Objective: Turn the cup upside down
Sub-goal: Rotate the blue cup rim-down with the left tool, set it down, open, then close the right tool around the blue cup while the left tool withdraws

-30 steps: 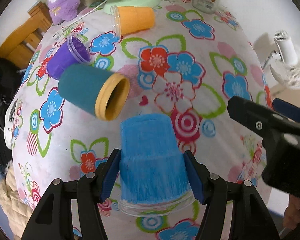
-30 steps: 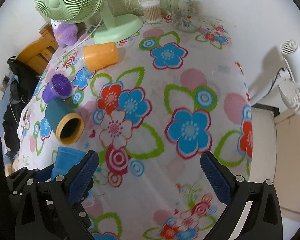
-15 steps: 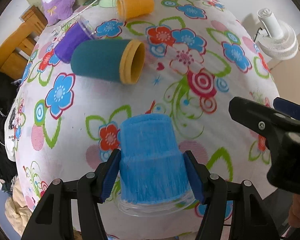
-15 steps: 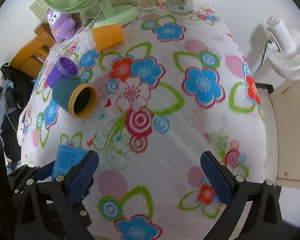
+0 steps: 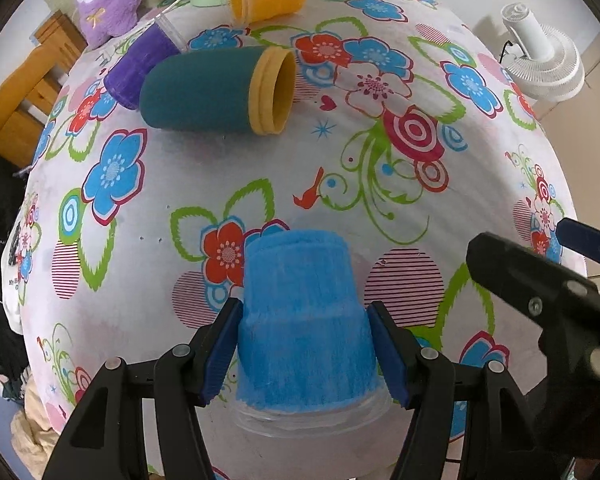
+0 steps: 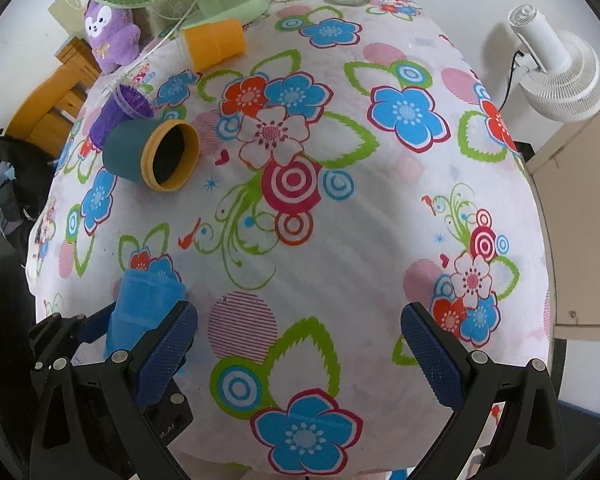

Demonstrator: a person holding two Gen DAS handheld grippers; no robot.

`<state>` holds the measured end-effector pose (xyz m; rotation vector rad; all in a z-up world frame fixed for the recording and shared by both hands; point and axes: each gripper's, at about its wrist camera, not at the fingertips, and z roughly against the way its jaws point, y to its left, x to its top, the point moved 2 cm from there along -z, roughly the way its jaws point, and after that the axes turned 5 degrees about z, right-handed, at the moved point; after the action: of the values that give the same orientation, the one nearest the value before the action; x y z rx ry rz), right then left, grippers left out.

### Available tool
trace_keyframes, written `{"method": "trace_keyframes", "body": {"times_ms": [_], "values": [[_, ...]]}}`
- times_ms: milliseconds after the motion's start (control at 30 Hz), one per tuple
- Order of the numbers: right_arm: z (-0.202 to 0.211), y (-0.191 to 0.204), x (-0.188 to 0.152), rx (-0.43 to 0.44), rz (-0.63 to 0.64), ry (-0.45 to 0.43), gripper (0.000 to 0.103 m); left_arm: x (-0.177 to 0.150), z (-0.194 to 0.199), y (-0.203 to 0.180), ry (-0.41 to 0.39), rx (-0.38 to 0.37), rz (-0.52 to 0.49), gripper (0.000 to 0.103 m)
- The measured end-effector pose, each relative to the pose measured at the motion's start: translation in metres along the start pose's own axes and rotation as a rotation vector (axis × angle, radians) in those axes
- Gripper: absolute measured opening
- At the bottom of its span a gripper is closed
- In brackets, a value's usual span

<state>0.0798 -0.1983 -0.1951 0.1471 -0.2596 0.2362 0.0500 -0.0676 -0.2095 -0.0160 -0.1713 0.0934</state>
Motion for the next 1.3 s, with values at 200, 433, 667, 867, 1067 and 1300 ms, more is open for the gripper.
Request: {"method": "trace_keyframes", "body": {"times_ms": [200,433,667,867,1067,1300], "values": [[0.013,0.004,0.004,0.0,-0.002,-0.023,0.103,0.006,0.009,0.005,-0.003,-0.043,-0.004,0.078],[0.042,0.012,0.017,0.005,-0.004,-0.064,0.103,0.019,0.051,0.008,-0.064,-0.109,0.016,0.085],[0.068,0.028,0.024,0.017,-0.014,-0.097,0.103,0.025,0.078,0.029,-0.121,-0.091,0.016,0.089],[0.058,0.042,0.019,0.016,-0.067,-0.049,0.102,0.018,0.075,0.057,-0.106,-0.08,-0.027,0.09],[0.042,0.059,0.014,-0.007,-0.08,0.004,0.101,0.015,0.064,0.087,-0.074,-0.084,-0.039,0.09],[0.026,0.088,0.021,-0.015,-0.059,0.052,0.101,0.016,0.052,0.123,-0.016,-0.133,0.024,0.09]]}}
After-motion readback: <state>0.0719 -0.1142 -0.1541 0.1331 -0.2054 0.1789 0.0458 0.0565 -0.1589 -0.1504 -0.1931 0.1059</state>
